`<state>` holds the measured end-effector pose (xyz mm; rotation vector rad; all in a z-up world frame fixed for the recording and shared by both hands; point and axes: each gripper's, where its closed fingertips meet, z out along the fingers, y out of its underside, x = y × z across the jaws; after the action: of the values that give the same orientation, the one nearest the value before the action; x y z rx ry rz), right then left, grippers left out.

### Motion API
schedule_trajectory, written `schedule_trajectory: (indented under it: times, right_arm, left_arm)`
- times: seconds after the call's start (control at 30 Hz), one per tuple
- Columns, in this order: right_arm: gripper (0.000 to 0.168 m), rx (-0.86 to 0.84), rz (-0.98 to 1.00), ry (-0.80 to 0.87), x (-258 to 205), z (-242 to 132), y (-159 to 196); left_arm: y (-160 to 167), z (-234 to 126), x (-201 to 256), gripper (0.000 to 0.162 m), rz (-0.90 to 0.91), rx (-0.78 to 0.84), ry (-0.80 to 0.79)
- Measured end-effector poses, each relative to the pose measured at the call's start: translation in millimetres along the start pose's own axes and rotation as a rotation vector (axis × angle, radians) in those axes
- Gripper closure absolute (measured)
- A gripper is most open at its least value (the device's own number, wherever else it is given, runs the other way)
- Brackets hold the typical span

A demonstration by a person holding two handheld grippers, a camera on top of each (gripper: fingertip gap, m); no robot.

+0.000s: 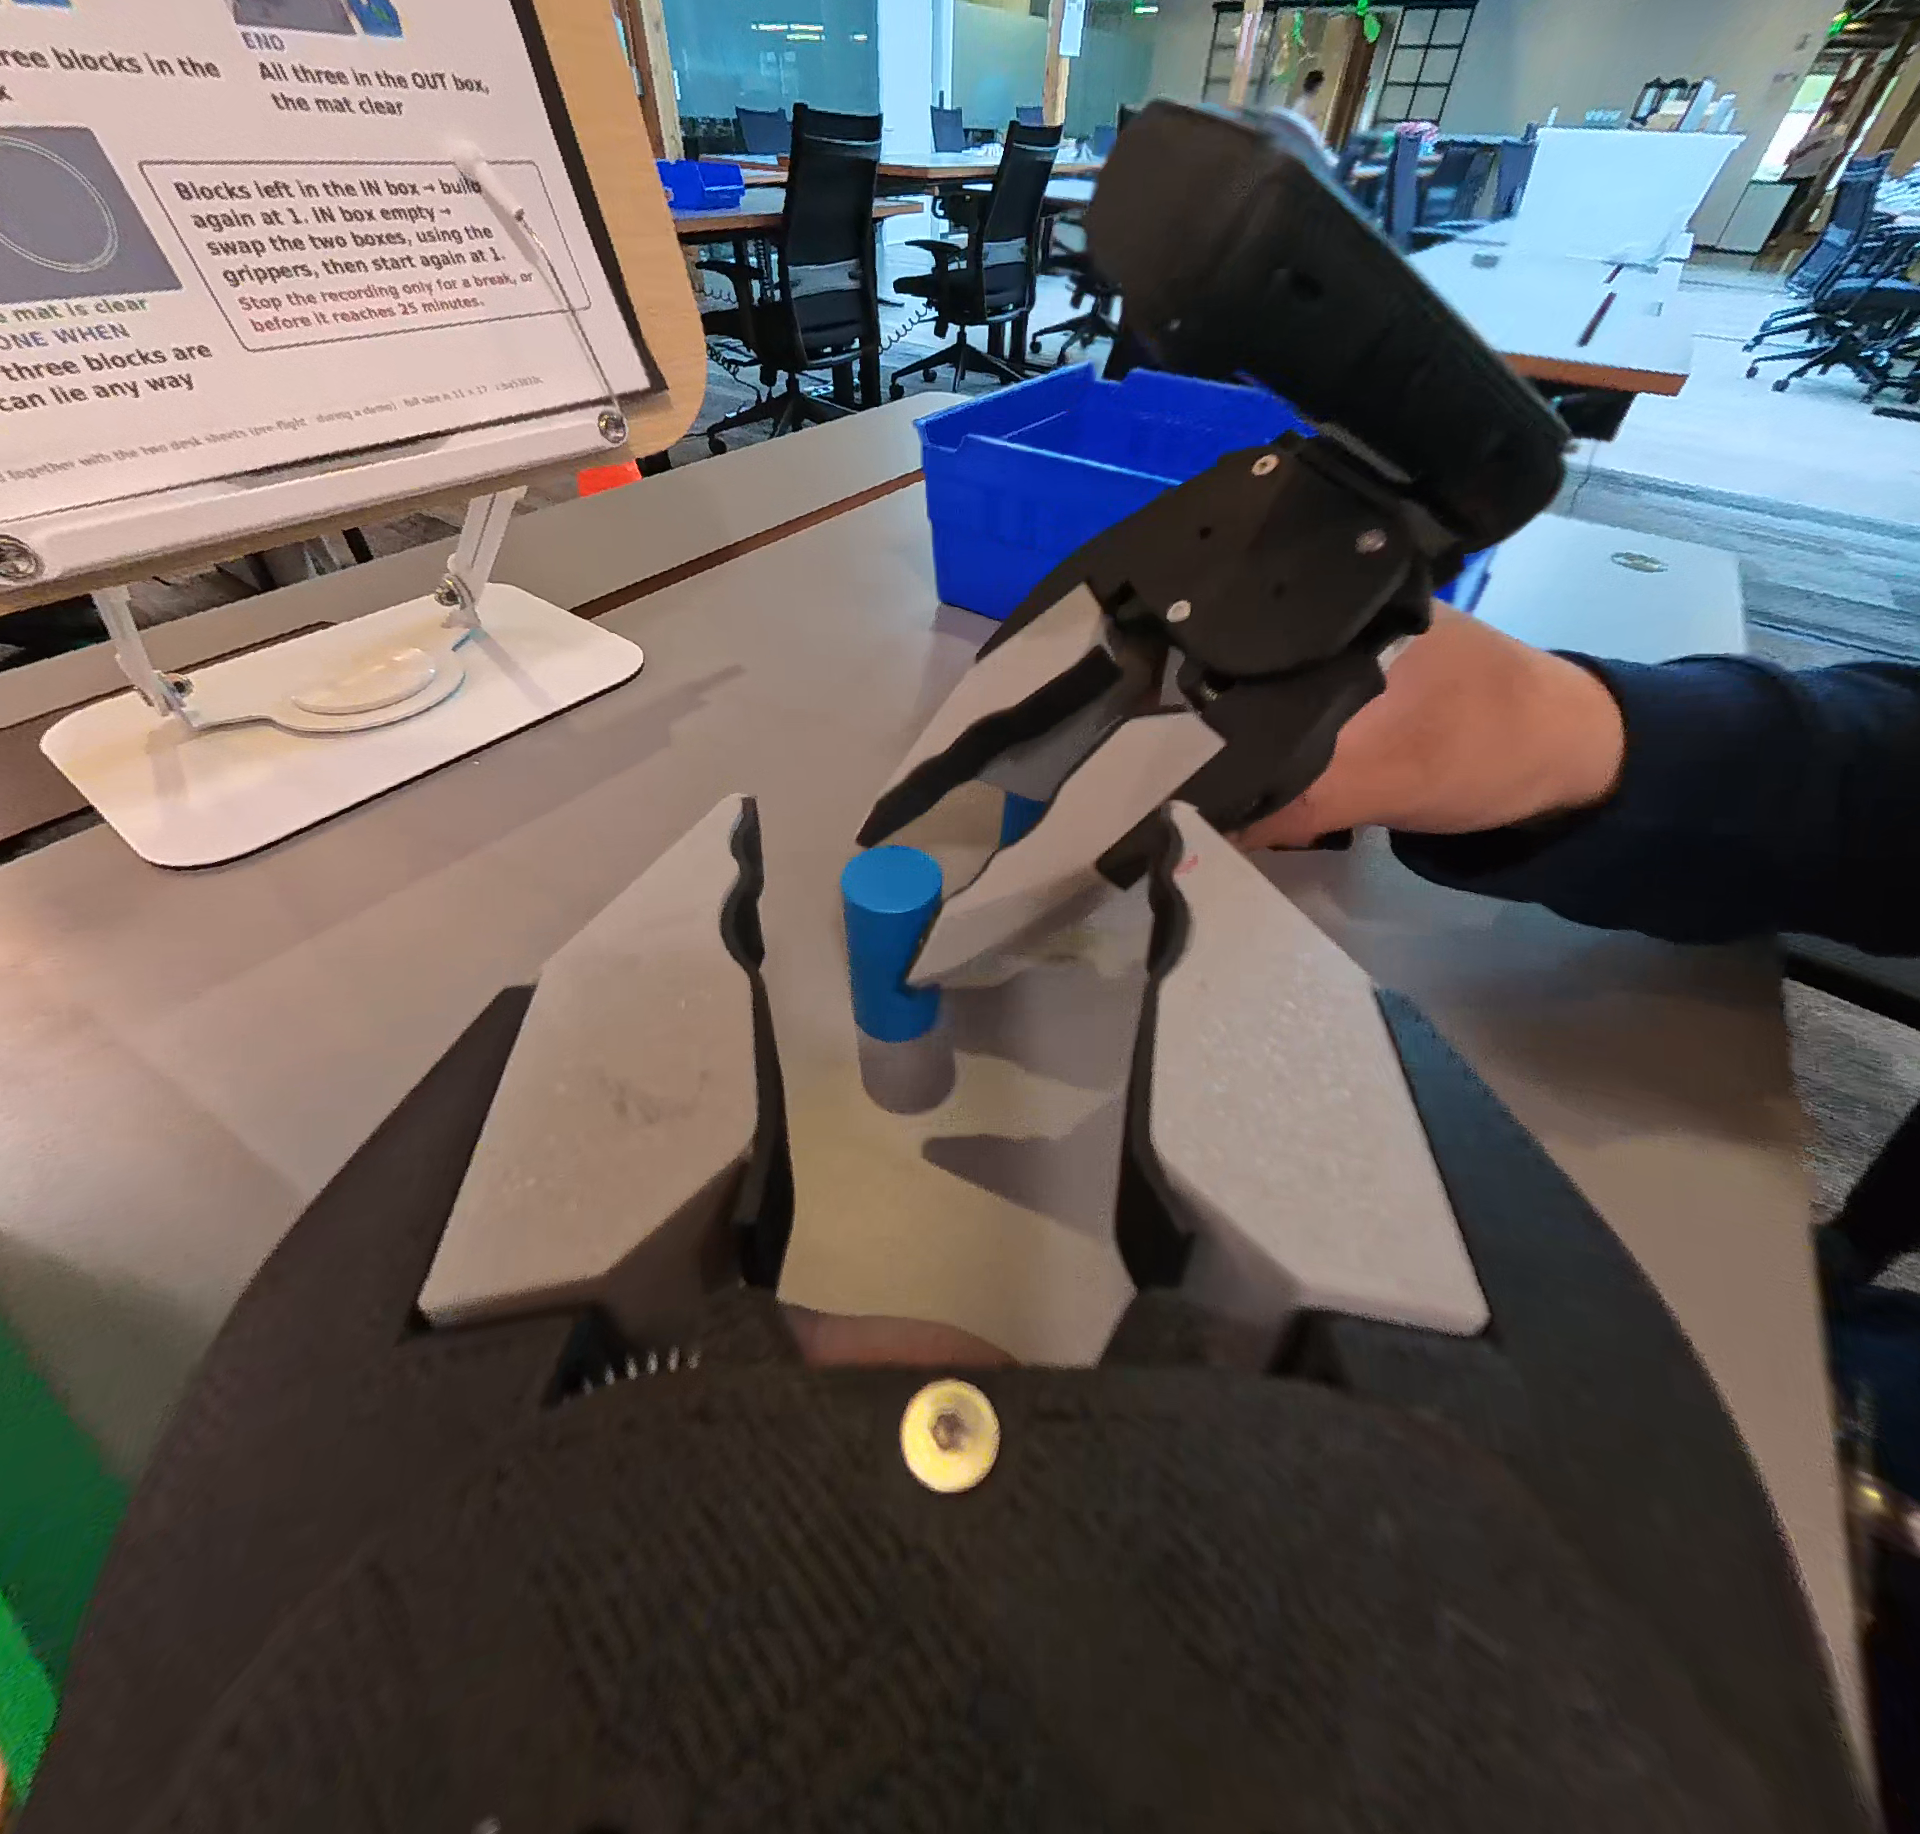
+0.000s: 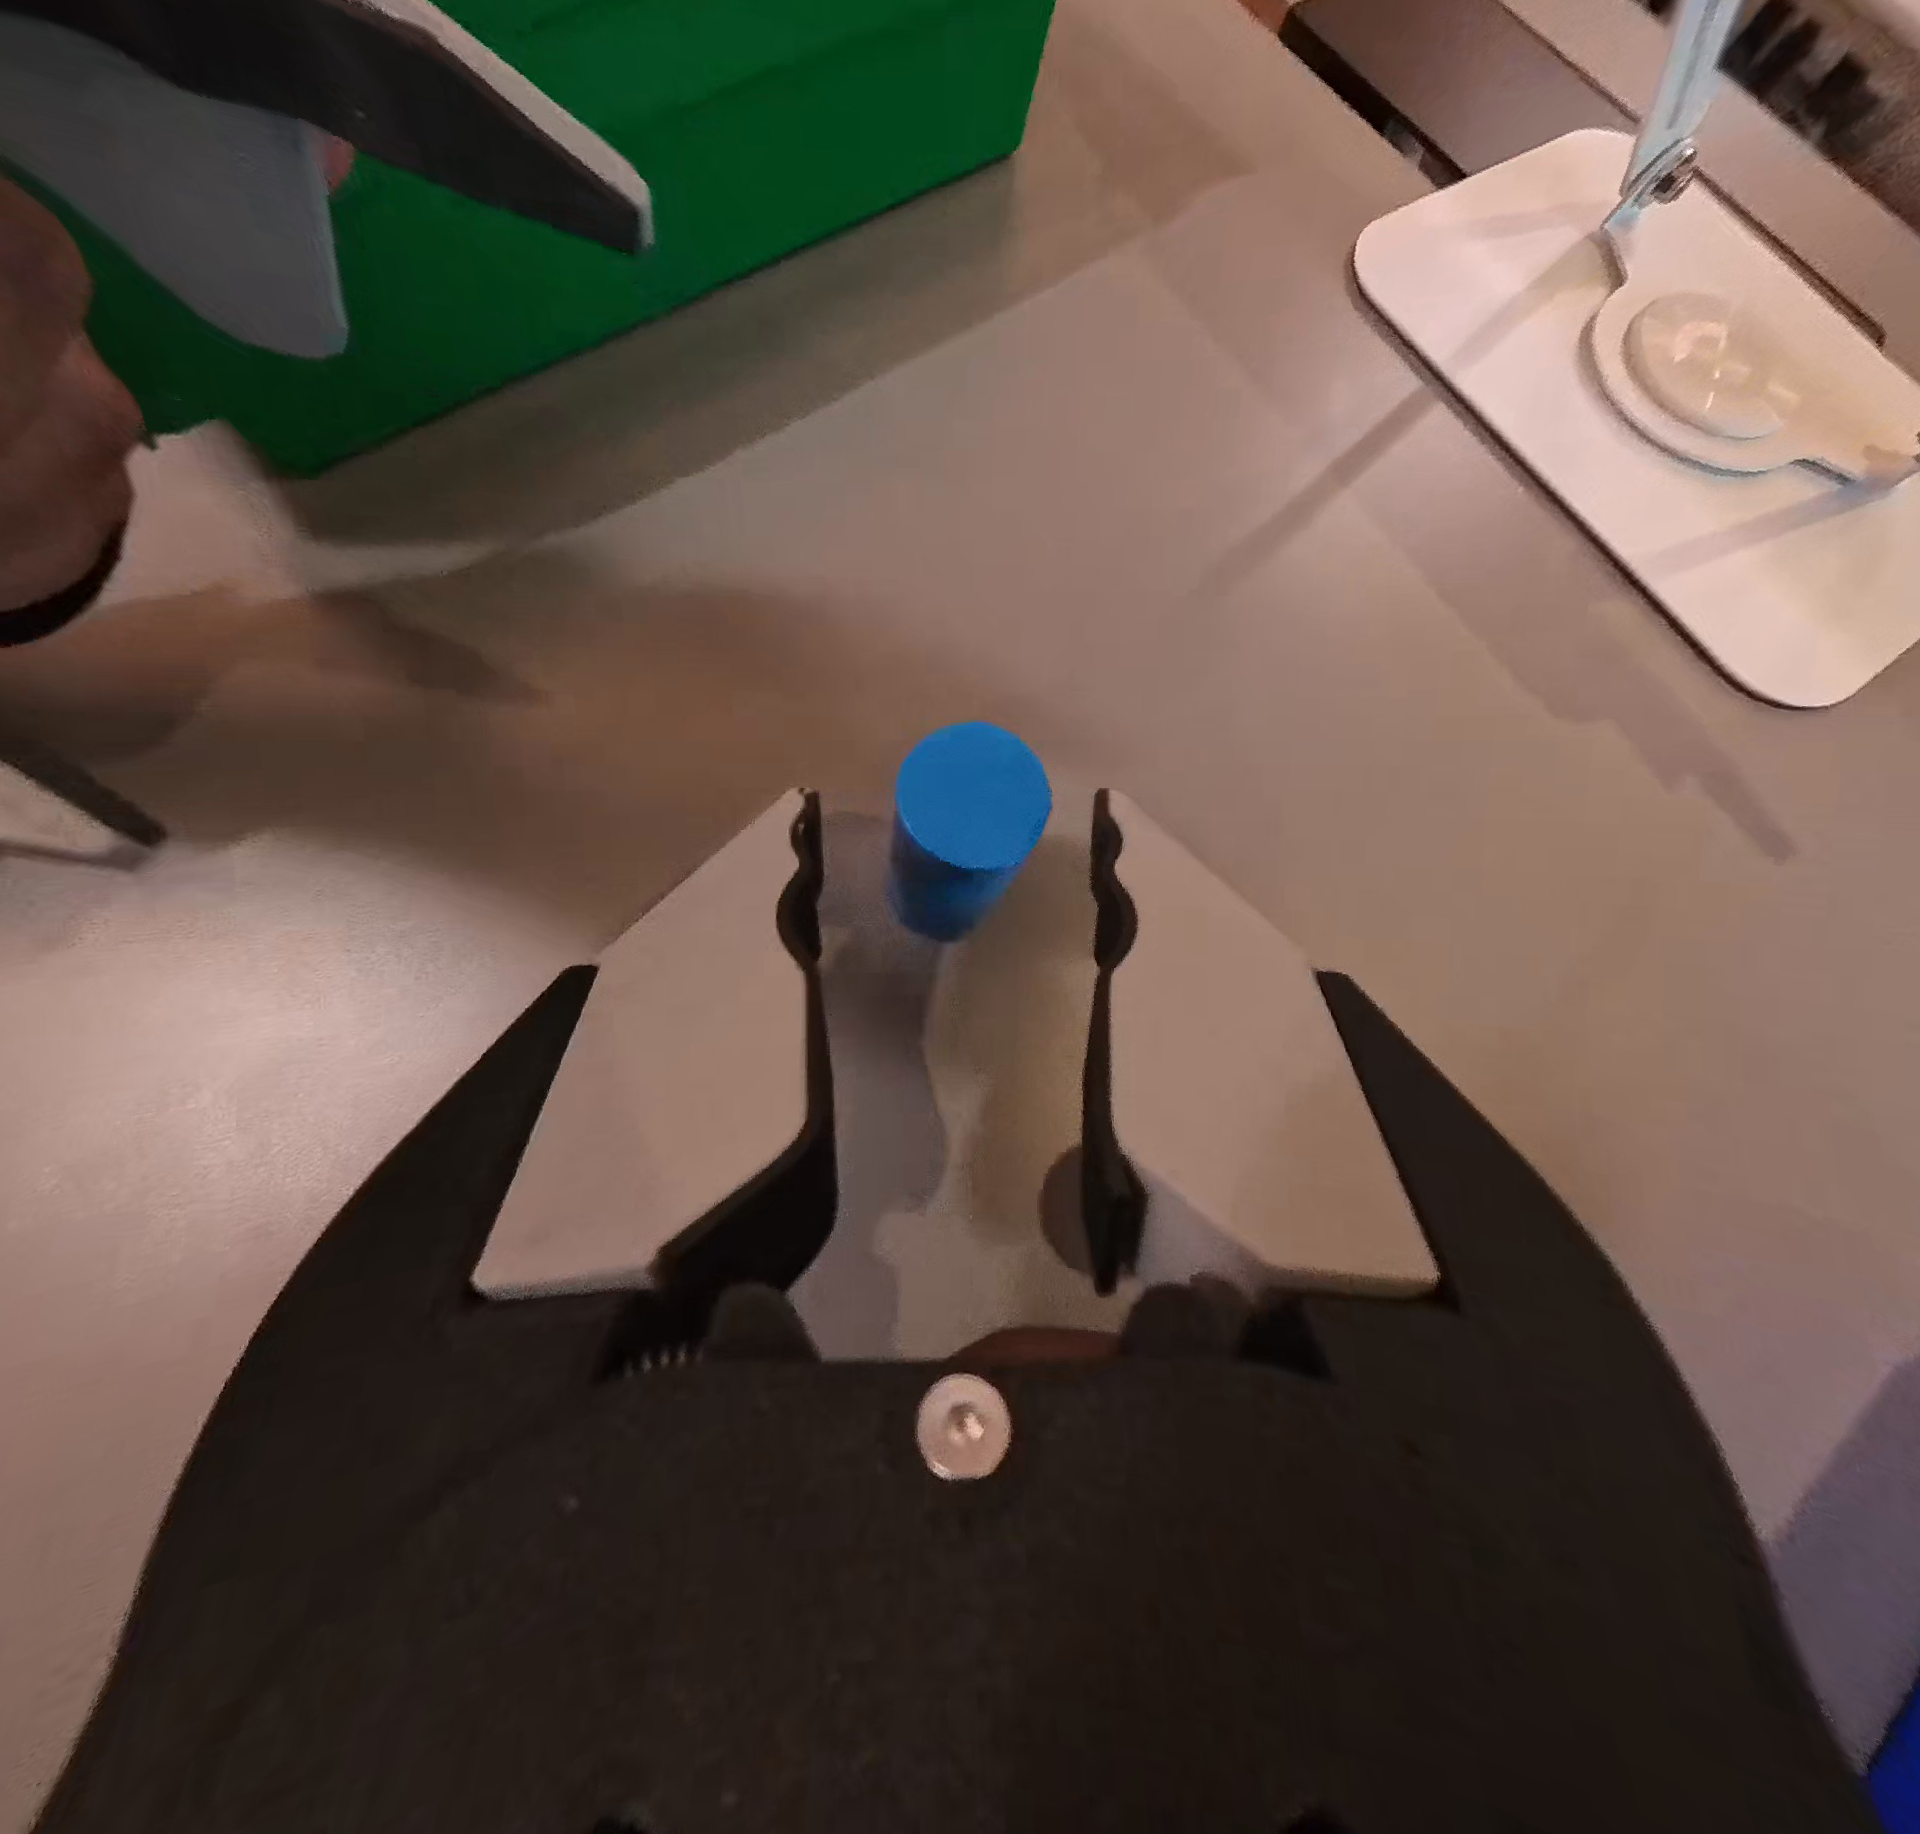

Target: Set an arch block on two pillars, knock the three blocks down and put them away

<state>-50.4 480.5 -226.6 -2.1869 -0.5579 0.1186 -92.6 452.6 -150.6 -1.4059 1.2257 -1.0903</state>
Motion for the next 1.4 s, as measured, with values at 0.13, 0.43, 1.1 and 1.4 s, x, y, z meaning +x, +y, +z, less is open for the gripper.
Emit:
schedule_trajectory:
  times: [0.13, 0.43, 1.1, 1.4]
  right_arm:
    - [0.121, 0.101, -0.021, 0.002, -5, -36, -5]
    - [0.122, 0.2, 0.034, -0.035, -6, -79, 14]
    - [0.12, 0.266, 0.073, -0.294, -30, -108, 0]
    - [0.108, 0.156, -0.002, -0.4, -12, -122, -66]
  left_arm:
    - [-27, -49, 0, 0.092, 0.017, 0.004, -0.014]
    - [59, -142, -134, 0.099, -0.041, -0.644, -0.326]
    - [2, -117, -156, 0.155, 0.914, -0.791, -0.652]
    - [-46, 12, -5, 0.155, 1.526, -0.431, -0.459]
